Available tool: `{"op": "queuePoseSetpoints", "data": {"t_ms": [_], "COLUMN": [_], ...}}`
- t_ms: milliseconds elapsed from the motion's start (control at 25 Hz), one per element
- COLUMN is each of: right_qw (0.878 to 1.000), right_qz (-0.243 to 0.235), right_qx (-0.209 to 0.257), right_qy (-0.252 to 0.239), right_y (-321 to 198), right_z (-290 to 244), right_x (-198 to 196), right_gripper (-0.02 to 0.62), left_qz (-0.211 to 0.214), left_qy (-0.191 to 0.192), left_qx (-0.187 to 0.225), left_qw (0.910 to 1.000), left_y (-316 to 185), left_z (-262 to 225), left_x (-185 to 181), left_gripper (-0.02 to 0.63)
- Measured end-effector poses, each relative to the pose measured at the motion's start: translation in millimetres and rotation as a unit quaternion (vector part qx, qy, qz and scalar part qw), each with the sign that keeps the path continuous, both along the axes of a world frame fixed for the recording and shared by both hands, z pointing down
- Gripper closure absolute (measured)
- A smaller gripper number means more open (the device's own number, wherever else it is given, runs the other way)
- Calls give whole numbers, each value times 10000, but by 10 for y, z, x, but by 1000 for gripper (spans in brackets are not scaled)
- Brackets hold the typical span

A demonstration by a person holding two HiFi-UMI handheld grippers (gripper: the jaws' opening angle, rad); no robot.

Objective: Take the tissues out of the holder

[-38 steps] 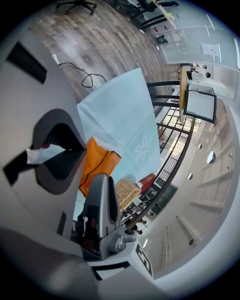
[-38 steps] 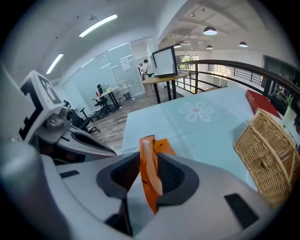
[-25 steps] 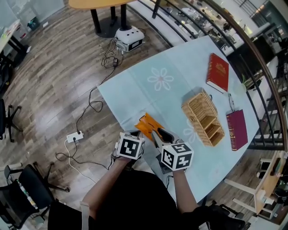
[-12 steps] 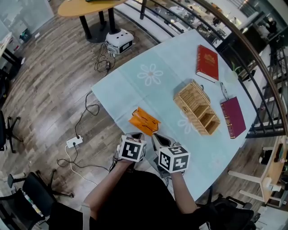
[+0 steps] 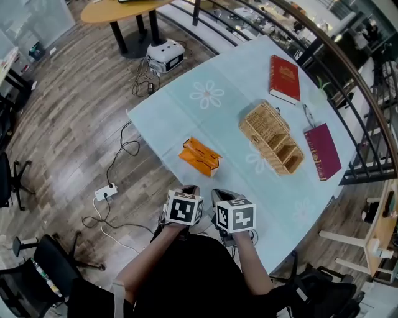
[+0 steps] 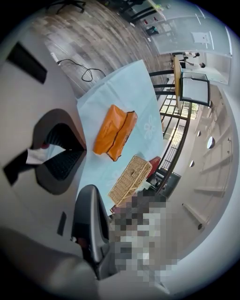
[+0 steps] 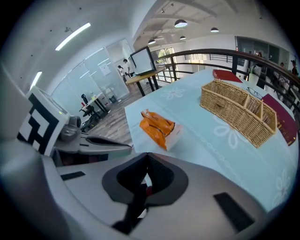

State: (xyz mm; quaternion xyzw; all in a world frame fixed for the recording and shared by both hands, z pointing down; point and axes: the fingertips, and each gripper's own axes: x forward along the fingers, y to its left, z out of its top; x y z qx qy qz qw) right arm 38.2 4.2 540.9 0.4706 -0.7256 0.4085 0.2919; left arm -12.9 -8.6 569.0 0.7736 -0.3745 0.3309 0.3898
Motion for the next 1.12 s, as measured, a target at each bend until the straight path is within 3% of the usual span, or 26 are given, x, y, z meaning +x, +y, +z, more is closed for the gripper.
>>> {"op": "queuePoseSetpoints", "data": {"t_ms": [320, 1120], "right_qw": [9995, 9995], "right_qz": [-2, -12], "right_qx": [-304, -271], "right_qy": [81, 139], "right_y": [382, 741], "right_z": [174, 183], "right_x": [-15, 13], "right_gripper": [583, 584], "left_qz": [-38, -101], "left_qy": [-39, -132], "left_qx": [-49, -77], "left_qw": [10000, 9998], "left_y": [351, 781], "left_z": [21, 54], "left_x": [-7, -111], "left_gripper": [597, 597]}}
